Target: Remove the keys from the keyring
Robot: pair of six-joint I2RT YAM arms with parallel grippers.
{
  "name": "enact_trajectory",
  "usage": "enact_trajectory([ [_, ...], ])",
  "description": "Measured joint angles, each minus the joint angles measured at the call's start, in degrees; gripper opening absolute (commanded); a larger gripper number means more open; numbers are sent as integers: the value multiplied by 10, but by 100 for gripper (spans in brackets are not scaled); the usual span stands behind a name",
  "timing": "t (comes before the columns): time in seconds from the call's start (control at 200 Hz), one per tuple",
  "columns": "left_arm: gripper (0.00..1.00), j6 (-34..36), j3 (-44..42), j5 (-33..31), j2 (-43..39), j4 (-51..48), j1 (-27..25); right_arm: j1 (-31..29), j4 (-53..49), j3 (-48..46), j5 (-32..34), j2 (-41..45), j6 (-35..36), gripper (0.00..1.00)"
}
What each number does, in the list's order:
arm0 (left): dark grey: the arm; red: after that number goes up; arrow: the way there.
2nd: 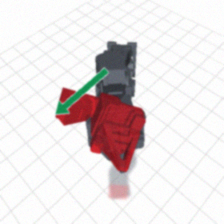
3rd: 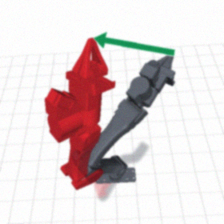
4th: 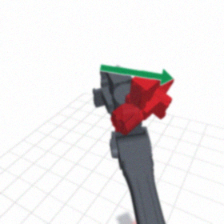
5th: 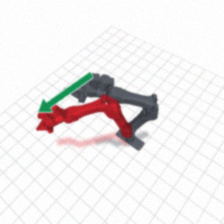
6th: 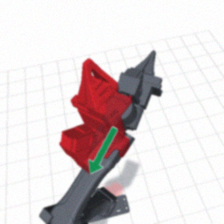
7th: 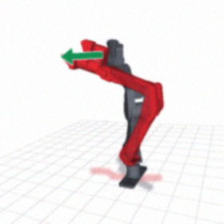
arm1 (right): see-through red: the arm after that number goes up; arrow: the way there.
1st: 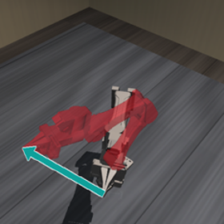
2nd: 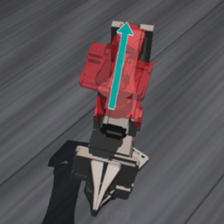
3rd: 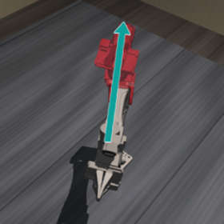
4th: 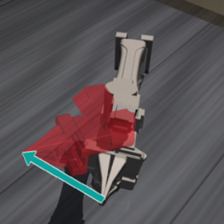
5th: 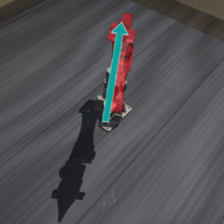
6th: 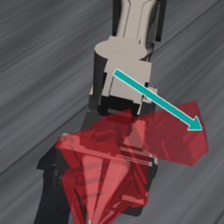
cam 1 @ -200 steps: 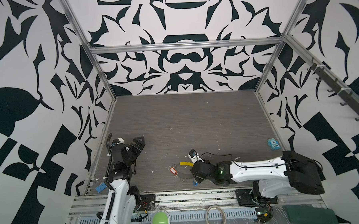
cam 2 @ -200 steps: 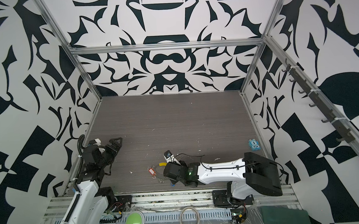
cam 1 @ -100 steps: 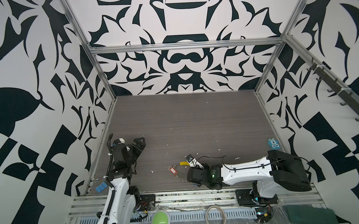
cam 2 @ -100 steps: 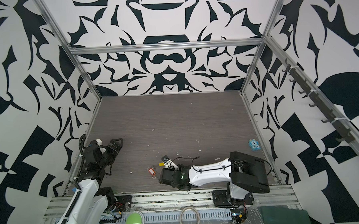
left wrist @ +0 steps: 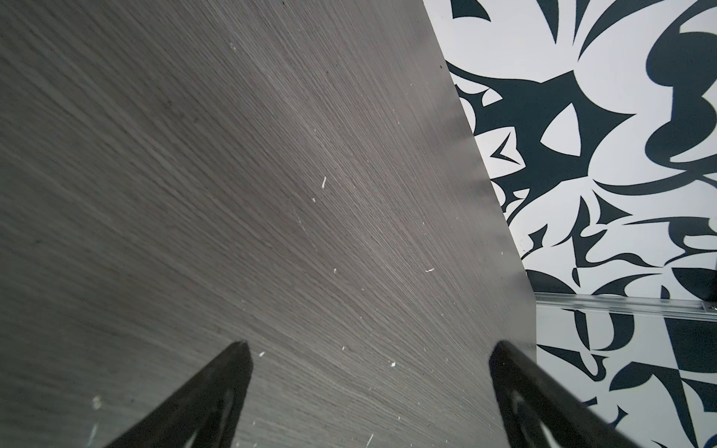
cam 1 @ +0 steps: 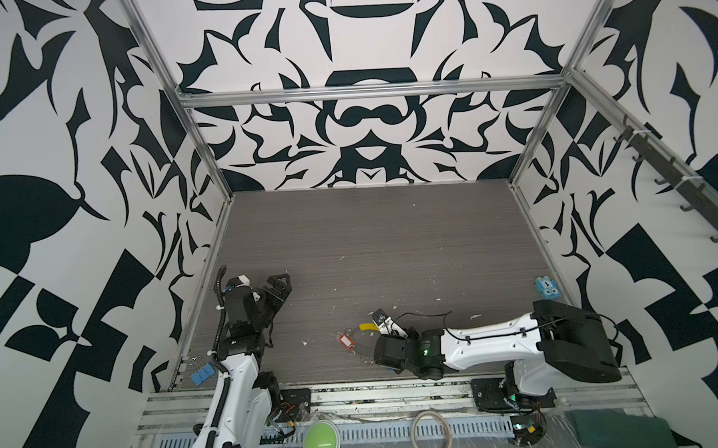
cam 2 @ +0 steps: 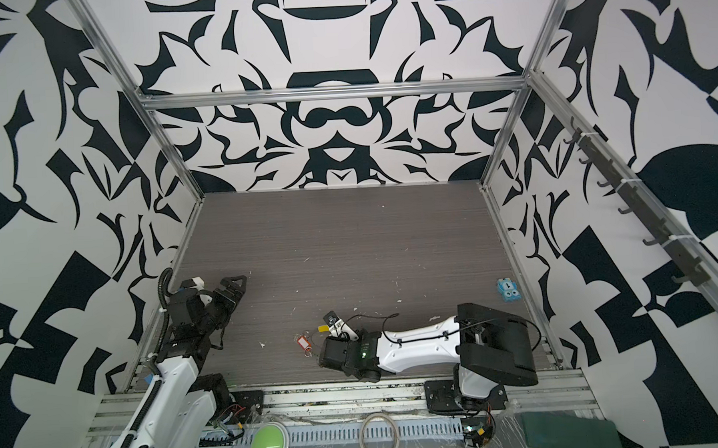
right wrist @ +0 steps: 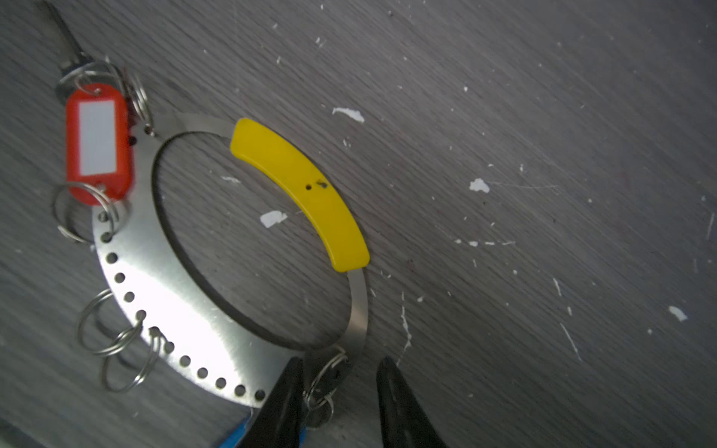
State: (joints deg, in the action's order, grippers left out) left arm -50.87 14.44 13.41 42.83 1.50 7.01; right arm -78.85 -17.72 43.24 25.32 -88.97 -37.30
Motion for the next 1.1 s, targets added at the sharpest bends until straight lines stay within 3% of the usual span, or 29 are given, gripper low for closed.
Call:
enact_trajectory([
  [0.38,100,2,0,0,0,0,0,0,7,-11,0,0,-4,28],
  [0.62,100,2,0,3,0,0,0,0,30,-22,-3,7,-2,17],
  [0.825,100,3,0,7,-1,0,0,0,43,-24,-7,9,4,0],
  [1.1,100,3,0,11,-10,0,0,0,47,-34,3,38,22,0],
])
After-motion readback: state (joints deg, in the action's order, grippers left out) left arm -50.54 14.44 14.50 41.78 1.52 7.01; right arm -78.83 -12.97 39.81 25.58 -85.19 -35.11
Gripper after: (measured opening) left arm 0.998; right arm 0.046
